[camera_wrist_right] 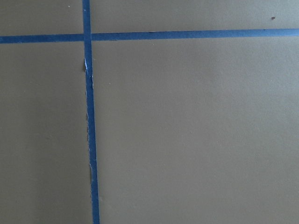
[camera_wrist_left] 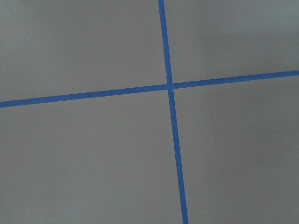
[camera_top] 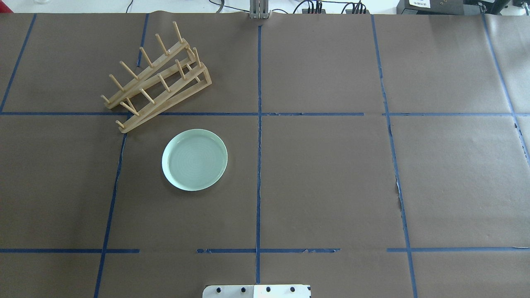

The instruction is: Place plate on rack

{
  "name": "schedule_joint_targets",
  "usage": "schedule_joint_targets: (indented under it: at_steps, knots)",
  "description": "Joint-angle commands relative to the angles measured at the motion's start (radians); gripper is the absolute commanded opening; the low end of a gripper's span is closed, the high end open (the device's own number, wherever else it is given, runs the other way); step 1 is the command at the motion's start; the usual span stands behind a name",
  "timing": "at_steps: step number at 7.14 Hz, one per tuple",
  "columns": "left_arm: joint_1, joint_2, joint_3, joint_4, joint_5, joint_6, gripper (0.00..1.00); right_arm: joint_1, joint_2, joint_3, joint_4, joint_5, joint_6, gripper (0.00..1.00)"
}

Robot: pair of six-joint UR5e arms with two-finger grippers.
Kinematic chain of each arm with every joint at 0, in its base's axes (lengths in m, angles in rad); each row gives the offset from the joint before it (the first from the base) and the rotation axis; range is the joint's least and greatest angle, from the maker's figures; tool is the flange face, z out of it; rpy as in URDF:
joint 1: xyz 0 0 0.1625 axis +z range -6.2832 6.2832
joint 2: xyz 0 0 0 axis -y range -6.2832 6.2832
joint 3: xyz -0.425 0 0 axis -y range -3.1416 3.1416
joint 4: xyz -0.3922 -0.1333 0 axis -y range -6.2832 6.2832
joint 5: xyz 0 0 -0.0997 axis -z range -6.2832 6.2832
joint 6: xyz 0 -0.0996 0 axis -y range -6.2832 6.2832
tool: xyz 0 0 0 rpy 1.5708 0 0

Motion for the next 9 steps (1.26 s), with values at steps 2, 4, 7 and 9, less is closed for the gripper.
schedule_joint_targets:
  at_steps: [2, 4, 7, 9]
  knots:
    - [0.297, -0.012, -0.211, -0.127, -0.001, -0.633, 1.00, 0.000, 0.000, 0.000, 0.000, 0.000, 0.000, 1.00]
    - [0.508, -0.163, -0.230, -0.127, 0.075, -1.059, 1.00, 0.000, 0.000, 0.002, 0.000, 0.000, 0.000, 1.00]
    - [0.749, -0.440, -0.089, -0.121, 0.181, -1.450, 1.00, 0.000, 0.000, 0.002, 0.000, 0.000, 0.000, 1.00]
    - [0.877, -0.670, 0.095, -0.014, 0.319, -1.517, 1.00, 0.000, 0.000, 0.000, 0.000, 0.000, 0.000, 1.00]
